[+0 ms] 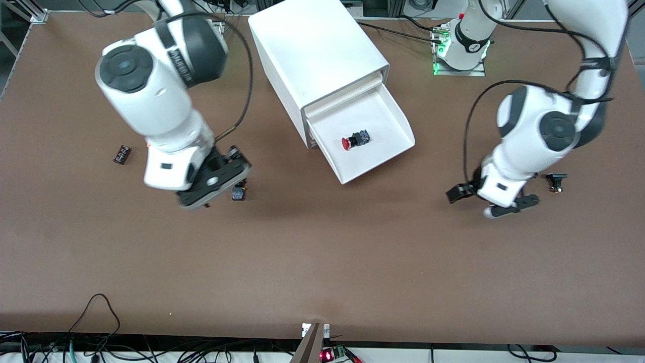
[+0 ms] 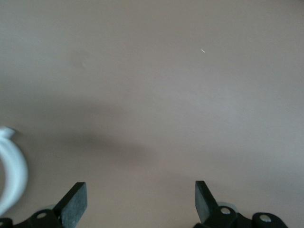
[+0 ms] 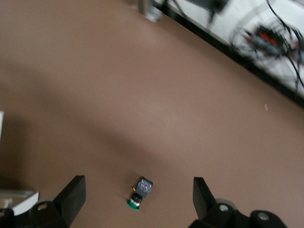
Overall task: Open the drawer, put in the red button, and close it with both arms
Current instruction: 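Open the right gripper and withdraw it while the left gripper approaches the drawer, then push the drawer shut with the left gripper while the right gripper returns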
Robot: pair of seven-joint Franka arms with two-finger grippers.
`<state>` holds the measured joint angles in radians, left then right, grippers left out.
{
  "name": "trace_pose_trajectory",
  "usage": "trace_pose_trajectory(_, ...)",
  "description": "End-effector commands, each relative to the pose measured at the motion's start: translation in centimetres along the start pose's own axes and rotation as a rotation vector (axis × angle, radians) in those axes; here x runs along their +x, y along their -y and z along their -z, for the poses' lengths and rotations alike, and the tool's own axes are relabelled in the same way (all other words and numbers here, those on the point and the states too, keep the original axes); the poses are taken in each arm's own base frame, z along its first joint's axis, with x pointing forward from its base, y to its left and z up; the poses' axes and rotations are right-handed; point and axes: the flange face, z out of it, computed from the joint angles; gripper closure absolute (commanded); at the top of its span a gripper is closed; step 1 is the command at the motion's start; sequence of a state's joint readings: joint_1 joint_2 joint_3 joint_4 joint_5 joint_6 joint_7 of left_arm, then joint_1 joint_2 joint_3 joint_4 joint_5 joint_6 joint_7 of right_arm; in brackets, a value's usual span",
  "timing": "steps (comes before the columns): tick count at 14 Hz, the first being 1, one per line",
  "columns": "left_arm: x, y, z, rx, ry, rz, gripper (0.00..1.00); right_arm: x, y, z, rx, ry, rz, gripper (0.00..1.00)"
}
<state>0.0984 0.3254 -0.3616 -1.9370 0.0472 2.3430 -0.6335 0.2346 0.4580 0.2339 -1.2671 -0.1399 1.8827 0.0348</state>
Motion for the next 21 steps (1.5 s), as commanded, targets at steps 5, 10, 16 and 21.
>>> trace_pose_trajectory(5, -9.1, -6.3, -5.4, 0.002, 0.038, 0.056, 0.00, -7.3, -10.8, 4.0, -0.112, 0.156, -0.547, 0.00)
trace_pose_trajectory(10, -18.5, -10.2, -5.6, 0.017, 0.098, -0.118, 0.00, -12.1, -22.6, 6.7, -0.165, 0.187, -0.617, 0.00)
trace_pose_trajectory(16, -26.7, -12.5, -5.8, 0.054, 0.158, -0.267, 0.00, -16.2, -25.9, 6.1, -0.098, 0.160, -0.496, 0.00)
trace_pose_trajectory(21, -28.1, -12.7, -6.1, 0.061, 0.170, -0.291, 0.00, -18.7, -24.2, 7.4, -0.088, 0.208, -0.477, 0.00)
